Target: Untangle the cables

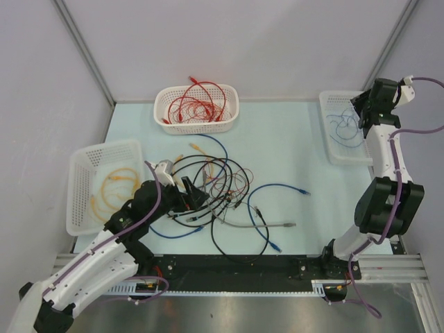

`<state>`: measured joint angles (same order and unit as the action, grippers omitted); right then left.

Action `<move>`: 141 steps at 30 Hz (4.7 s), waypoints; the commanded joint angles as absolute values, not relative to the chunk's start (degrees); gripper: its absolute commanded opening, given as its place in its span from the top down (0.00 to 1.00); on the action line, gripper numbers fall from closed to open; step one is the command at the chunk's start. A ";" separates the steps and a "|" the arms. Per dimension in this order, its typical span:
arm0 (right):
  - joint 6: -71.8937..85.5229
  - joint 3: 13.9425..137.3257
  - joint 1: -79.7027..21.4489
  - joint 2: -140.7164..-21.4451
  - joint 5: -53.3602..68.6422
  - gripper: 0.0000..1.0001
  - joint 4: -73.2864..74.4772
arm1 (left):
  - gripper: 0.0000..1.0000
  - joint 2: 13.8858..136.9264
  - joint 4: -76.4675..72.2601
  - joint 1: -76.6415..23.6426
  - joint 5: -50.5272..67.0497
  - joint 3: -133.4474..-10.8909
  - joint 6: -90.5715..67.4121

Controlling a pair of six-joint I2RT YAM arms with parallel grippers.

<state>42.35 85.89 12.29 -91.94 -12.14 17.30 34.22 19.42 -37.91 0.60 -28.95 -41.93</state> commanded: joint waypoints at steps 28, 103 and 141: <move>26.98 69.52 -43.50 -93.24 1.58 0.34 14.24 | 0.01 40.51 27.06 -37.01 -19.69 -34.98 -40.52; 15.92 91.59 -39.90 -132.36 -17.40 0.77 6.50 | 0.07 55.02 15.47 -17.75 2.28 -31.55 -44.74; 12.22 77.78 -46.41 -75.07 -36.65 1.00 16.00 | 0.07 48.08 15.47 -17.93 1.49 -30.76 -46.76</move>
<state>14.81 76.93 -45.87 -82.32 -31.97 20.71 49.60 17.23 -17.52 1.69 -30.00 -45.15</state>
